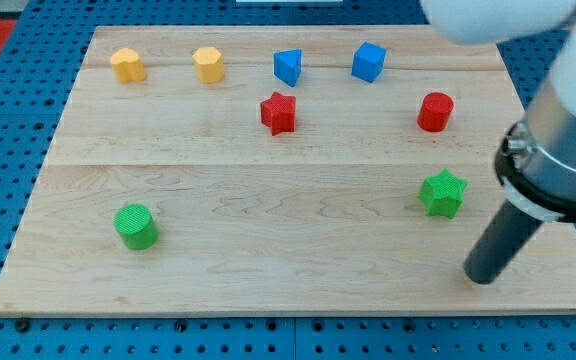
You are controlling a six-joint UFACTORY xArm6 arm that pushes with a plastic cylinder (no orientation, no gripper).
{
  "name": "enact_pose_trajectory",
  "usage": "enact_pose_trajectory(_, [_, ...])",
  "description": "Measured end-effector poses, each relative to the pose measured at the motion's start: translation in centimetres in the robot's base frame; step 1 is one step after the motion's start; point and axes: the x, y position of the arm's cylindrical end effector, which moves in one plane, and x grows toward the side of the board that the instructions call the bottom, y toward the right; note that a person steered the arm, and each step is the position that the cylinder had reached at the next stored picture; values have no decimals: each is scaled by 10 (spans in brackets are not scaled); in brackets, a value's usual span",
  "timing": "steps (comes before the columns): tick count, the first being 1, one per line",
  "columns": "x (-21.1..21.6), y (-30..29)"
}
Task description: Push the green star vertically below the blue cube
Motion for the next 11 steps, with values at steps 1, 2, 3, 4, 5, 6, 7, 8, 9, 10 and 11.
enact_pose_trajectory(1, [-14, -8])
enact_pose_trajectory(2, [-54, -16])
enact_pose_trajectory(3, [-65, 7])
enact_pose_trajectory(4, [-76, 11])
enact_pose_trajectory(5, [-74, 31])
enact_pose_trajectory(6, [-74, 40])
enact_pose_trajectory(7, [-68, 69])
enact_pose_trajectory(8, [-91, 31])
enact_pose_trajectory(9, [-107, -27])
enact_pose_trajectory(10, [-108, -66])
enact_pose_trajectory(11, [-79, -63])
